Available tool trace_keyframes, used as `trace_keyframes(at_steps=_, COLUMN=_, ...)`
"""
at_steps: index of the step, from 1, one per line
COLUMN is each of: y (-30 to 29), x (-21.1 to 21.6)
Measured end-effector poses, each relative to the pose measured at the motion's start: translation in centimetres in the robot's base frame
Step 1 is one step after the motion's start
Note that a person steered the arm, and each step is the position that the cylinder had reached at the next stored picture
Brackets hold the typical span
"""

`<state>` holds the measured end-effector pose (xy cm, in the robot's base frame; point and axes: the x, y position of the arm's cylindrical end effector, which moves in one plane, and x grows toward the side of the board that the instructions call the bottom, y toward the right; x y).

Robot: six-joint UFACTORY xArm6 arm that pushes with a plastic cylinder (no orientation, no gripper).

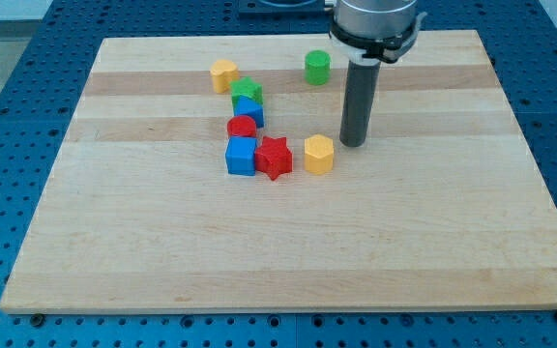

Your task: Push the yellow hexagon downwards

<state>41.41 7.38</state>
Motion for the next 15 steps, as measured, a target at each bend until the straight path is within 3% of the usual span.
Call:
trace_keyframes(at_steps=3, y=-1.1, x=1.0)
trace_keyframes(at_steps=5, y=-1.1, x=-2.0)
trace_keyframes(at_steps=7, y=-4.0, x=-2.0)
trace_keyframes(at_steps=13, y=-8.6, x=1.2)
trace_keyframes(at_steps=15, y=-6.8, x=0.4)
